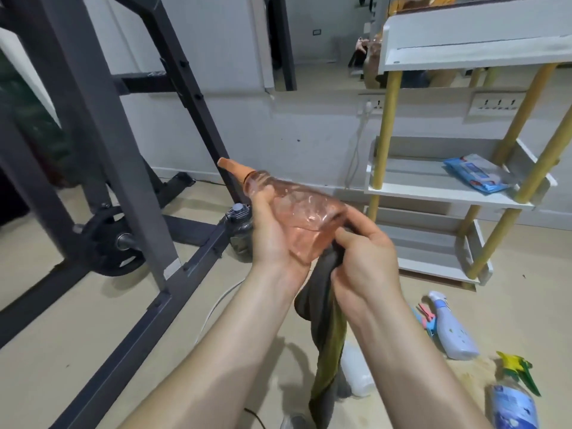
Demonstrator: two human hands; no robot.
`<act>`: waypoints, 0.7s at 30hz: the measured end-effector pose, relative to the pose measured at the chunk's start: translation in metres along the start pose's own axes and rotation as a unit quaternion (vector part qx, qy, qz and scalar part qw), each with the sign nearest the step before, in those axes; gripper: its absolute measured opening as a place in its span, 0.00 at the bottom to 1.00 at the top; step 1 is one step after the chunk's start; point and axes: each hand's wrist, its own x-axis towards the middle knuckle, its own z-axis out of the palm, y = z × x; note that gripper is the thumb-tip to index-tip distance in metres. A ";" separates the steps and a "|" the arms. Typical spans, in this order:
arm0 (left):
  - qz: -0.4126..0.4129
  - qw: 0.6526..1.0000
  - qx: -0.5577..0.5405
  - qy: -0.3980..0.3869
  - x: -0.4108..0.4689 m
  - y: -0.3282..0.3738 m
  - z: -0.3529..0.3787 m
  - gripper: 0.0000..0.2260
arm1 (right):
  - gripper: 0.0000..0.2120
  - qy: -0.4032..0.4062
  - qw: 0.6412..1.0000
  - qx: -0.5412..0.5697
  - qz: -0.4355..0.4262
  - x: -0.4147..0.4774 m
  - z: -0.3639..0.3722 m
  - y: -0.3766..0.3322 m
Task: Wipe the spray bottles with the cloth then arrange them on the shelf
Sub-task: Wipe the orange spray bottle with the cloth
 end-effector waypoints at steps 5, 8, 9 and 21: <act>0.017 0.979 0.196 -0.047 0.004 0.032 -0.038 0.14 | 0.24 -0.108 0.971 -0.004 0.213 0.008 -0.020 0.007; -0.003 0.953 0.298 -0.061 0.002 0.048 -0.067 0.15 | 0.21 -0.141 0.949 -0.029 0.280 0.016 -0.023 0.026; -0.007 0.943 0.328 -0.056 0.003 0.050 -0.079 0.17 | 0.20 -0.136 0.949 -0.039 0.281 0.018 -0.022 0.034; -0.024 0.880 0.450 0.149 0.021 -0.034 -0.253 0.10 | 0.25 -0.170 0.811 -0.549 0.111 0.062 -0.071 0.147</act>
